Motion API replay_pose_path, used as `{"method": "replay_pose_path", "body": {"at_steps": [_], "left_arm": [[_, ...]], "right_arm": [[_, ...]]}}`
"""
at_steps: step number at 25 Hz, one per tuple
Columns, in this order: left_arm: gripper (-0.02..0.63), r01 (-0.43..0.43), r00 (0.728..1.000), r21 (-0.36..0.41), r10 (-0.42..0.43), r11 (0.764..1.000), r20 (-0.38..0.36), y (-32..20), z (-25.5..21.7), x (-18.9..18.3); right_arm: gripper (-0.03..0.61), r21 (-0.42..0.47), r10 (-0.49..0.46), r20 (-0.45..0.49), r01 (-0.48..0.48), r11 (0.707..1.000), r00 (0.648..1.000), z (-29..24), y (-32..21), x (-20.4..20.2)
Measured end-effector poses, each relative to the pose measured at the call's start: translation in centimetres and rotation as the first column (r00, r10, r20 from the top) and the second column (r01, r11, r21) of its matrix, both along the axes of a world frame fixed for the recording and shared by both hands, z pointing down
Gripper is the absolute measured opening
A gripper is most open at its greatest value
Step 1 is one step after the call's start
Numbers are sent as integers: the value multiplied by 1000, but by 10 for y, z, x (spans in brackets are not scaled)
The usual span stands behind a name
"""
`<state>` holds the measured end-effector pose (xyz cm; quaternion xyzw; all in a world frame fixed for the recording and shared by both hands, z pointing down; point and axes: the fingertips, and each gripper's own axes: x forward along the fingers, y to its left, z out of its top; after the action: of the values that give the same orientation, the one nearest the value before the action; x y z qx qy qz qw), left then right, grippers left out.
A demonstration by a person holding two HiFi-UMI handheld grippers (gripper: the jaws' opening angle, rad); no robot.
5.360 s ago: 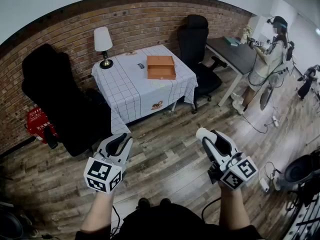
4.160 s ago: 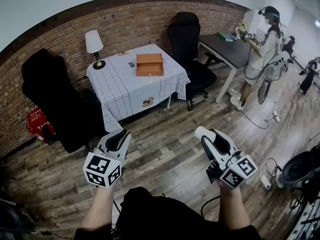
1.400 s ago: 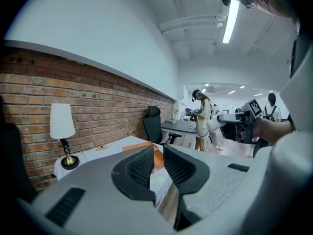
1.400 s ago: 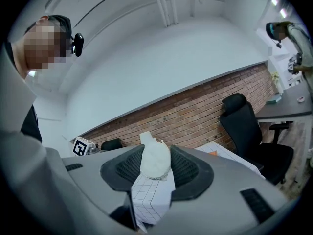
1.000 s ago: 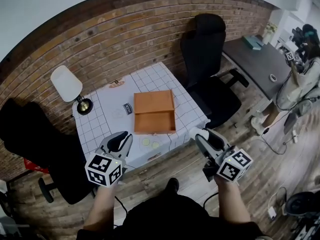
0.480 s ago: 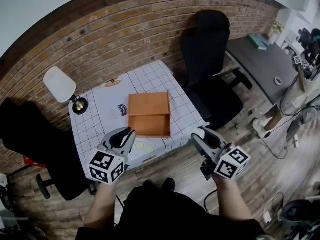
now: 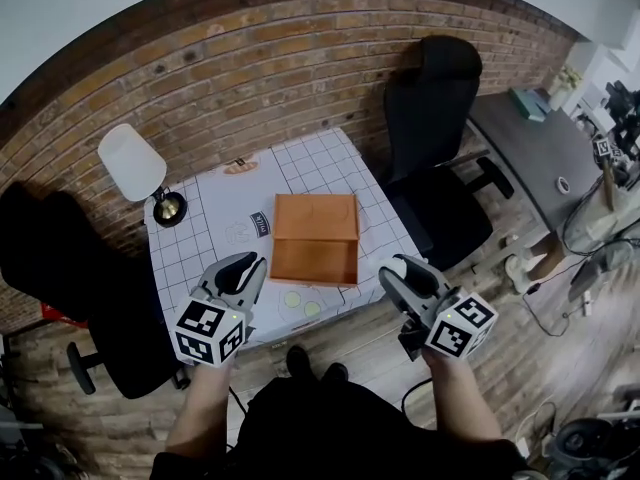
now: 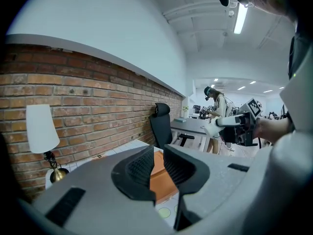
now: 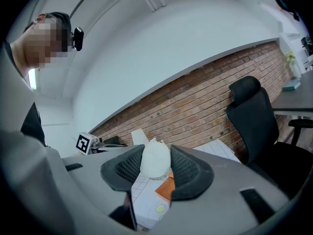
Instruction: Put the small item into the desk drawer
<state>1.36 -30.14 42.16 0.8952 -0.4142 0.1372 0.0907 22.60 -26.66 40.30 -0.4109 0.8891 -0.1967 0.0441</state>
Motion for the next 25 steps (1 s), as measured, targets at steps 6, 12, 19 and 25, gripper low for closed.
{"method": "replay_pose_path", "body": {"at_steps": [6, 12, 19, 25], "left_arm": [[66, 18, 999, -20, -18, 1000, -32, -27, 10, -38], [66, 10, 998, -35, -13, 999, -63, -39, 25, -65], [66, -12, 997, -86, 6, 996, -72, -43, 51, -71], [66, -1, 997, -126, -8, 992, -74, -58, 79, -68]], "right_arm": [[166, -29, -28, -29, 28, 999, 999, 7, -31, -48], [166, -60, -42, -95, 37, 998, 995, 24, -44, -82], [166, -117, -79, -177, 59, 991, 981, 50, -58, -98], [166, -178, -119, -188, 86, 980, 975, 85, -76, -104]]}}
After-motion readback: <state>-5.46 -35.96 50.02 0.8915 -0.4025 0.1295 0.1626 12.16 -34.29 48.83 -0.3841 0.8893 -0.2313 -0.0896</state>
